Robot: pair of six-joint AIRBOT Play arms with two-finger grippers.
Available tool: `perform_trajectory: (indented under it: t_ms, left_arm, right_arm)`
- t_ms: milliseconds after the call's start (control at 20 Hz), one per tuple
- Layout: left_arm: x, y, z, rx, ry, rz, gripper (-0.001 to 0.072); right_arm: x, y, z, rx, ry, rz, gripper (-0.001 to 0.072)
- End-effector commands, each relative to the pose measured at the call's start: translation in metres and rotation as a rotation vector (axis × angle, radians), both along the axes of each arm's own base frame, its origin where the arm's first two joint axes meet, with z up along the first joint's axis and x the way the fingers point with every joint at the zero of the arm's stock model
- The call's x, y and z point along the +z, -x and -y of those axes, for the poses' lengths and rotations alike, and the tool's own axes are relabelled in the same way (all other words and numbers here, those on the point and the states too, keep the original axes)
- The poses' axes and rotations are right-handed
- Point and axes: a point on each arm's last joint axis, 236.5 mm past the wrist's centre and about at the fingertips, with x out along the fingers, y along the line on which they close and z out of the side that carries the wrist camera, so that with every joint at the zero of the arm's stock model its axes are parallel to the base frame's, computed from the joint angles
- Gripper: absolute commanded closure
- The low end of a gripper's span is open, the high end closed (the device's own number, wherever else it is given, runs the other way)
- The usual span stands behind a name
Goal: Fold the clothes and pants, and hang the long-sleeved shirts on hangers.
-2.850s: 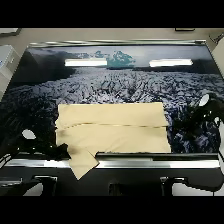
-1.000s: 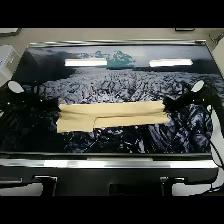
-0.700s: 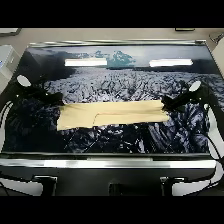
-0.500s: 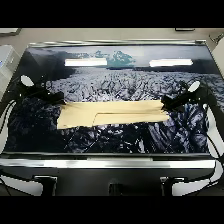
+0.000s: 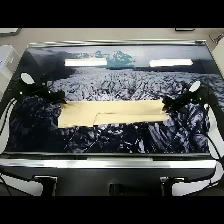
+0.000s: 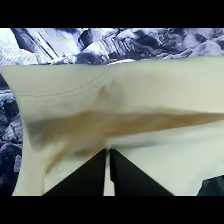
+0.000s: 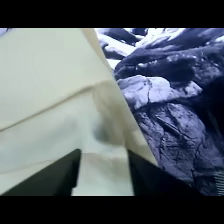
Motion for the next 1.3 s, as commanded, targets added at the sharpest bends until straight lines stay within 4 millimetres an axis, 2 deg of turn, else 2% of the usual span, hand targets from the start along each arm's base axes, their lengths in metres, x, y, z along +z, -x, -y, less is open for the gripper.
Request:
perform_trajectory:
  t_ms: [0, 50, 250, 350, 500, 650, 700, 750, 850, 900, 950, 1050, 1150, 1200, 1250]
  left_arm:
    - [-0.011, 0.004, 0.004, 0.042, 0.012, -0.059, 0.0052]
    - [-0.008, 0.004, -0.002, 0.053, 0.008, -0.055, -0.0002]
    - [0.032, -0.006, -0.042, 0.16, 0.004, 0.027, -0.0002]
    - [0.056, -0.006, -0.049, 0.175, 0.0, 0.078, -0.0001]
    - [0.09, -0.004, -0.037, 0.151, 0.003, 0.153, -0.0001]
    - [0.11, 0.001, -0.009, 0.091, 0.006, 0.198, -0.0001]
    - [0.112, 0.003, 0.005, 0.063, 0.009, 0.204, 0.0]
    - [0.111, 0.005, 0.019, 0.031, 0.012, 0.202, 0.0]
    - [0.109, 0.007, 0.05, -0.029, 0.019, 0.211, 0.0]
    - [0.108, 0.007, 0.064, -0.053, 0.022, 0.223, 0.0]
    - [0.106, 0.008, 0.079, -0.081, 0.026, 0.23, 0.0]
    - [0.099, 0.011, 0.109, -0.124, 0.036, 0.231, 0.0003]
    - [0.083, 0.014, 0.143, -0.152, 0.049, 0.214, 0.0022]
    - [0.072, 0.013, 0.163, -0.15, 0.059, 0.211, 0.0058]
    - [0.058, 0.012, 0.186, -0.141, 0.071, 0.208, 0.0287]
  right_arm:
    - [0.003, -0.004, -0.003, -0.036, -0.034, 0.004, 0.0054]
    - [0.006, -0.005, 0.004, -0.045, -0.042, 0.01, 0.0031]
    - [0.014, -0.008, 0.032, -0.113, -0.18, 0.054, 0.0006]
    - [0.003, -0.008, 0.025, -0.107, -0.263, 0.04, 0.0002]
    - [-0.015, -0.006, 0.001, -0.076, -0.384, -0.002, 0.0001]
    - [-0.027, -0.01, -0.01, -0.11, -0.46, -0.026, 0.0011]
    - [-0.024, -0.013, -0.014, -0.122, -0.481, -0.02, 0.0087]
    - [-0.022, -0.015, -0.016, -0.122, -0.488, -0.015, 0.0223]
    - [-0.017, -0.012, -0.029, -0.101, -0.519, -0.031, 0.035]
    - [-0.015, -0.009, -0.034, -0.086, -0.528, -0.042, 0.0605]
    - [-0.009, -0.007, -0.041, -0.066, -0.546, -0.046, 0.0666]
    - [0.015, -0.01, -0.045, -0.021, -0.56, 0.016, 0.0668]
    - [0.052, -0.014, -0.044, 0.011, -0.533, 0.104, 0.0668]
    - [0.074, -0.012, -0.045, 0.03, -0.522, 0.146, 0.0668]
    - [0.094, -0.008, -0.047, 0.052, -0.513, 0.18, 0.0668]
